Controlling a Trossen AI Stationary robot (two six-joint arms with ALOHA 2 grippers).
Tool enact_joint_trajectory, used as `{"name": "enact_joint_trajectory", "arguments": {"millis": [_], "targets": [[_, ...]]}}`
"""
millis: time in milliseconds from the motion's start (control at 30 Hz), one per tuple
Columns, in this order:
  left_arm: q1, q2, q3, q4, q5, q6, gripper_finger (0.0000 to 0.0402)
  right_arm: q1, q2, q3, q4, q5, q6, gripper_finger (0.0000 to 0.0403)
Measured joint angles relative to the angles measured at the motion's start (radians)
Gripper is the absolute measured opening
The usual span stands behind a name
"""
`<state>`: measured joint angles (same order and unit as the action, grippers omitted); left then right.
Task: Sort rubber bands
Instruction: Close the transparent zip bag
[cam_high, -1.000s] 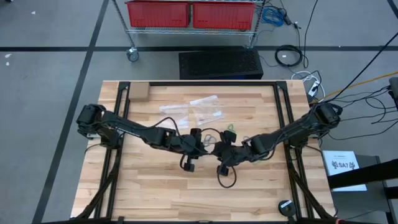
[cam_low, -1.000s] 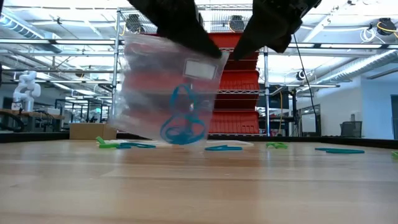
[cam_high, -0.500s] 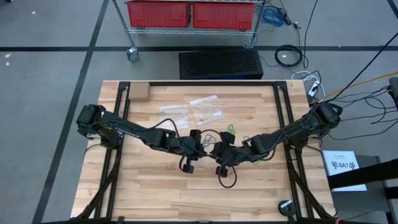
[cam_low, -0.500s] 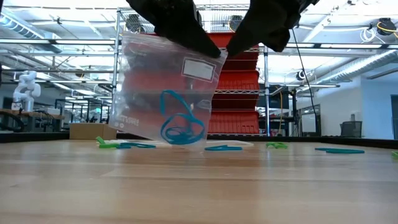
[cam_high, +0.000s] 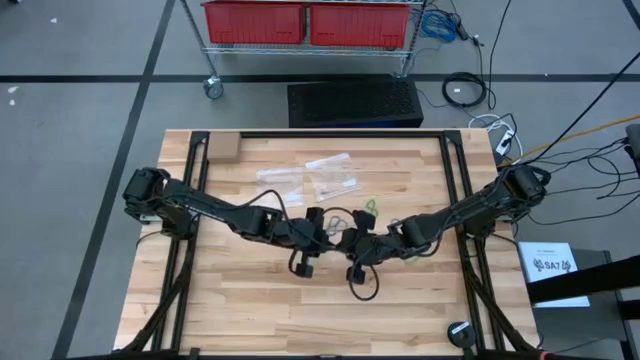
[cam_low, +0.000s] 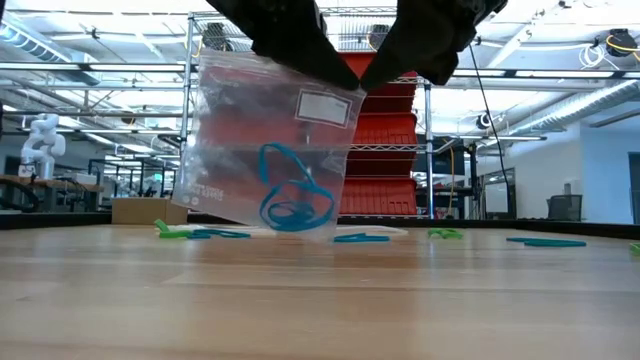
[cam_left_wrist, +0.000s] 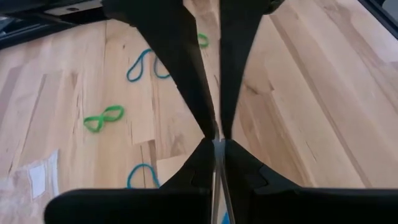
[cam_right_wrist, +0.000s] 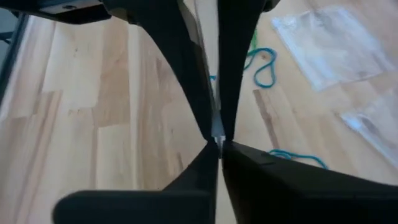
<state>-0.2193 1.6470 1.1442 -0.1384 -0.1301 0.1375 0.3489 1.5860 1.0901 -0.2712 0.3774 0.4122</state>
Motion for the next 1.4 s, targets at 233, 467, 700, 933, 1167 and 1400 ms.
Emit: {"name": "enact_joint_trajectory", "arguments": {"millis": [233, 467, 700, 933, 1167, 1400], "targets": [[0.000, -0.003, 0.000, 0.003, -0.002, 0.000, 0.0028, 0.001, 0.000, 0.000, -0.008, 0.020, 0.004, 0.0001], [0.000, -0.027, 0.000, -0.010, -0.009, 0.000, 0.0019, 0.007, -0.002, 0.004, -0.025, 0.047, 0.027, 0.0000], [-0.001, -0.046, 0.002, -0.019, -0.005, 0.000, 0.0019, 0.006, 0.002, -0.001, -0.057, 0.047, 0.032, 0.0001], [-0.005, -0.046, 0.002, -0.027, -0.001, 0.000, 0.0019, 0.006, -0.006, -0.001, -0.054, 0.038, 0.043, 0.0001], [-0.026, -0.081, 0.000, -0.033, -0.075, 0.007, 0.0019, 0.078, -0.037, 0.000, -0.169, 0.032, 0.085, 0.0000], [-0.041, -0.089, -0.020, 0.039, -0.076, 0.002, 0.0019, 0.201, -0.037, -0.240, 0.193, 0.221, 0.176, 0.0000]]}}
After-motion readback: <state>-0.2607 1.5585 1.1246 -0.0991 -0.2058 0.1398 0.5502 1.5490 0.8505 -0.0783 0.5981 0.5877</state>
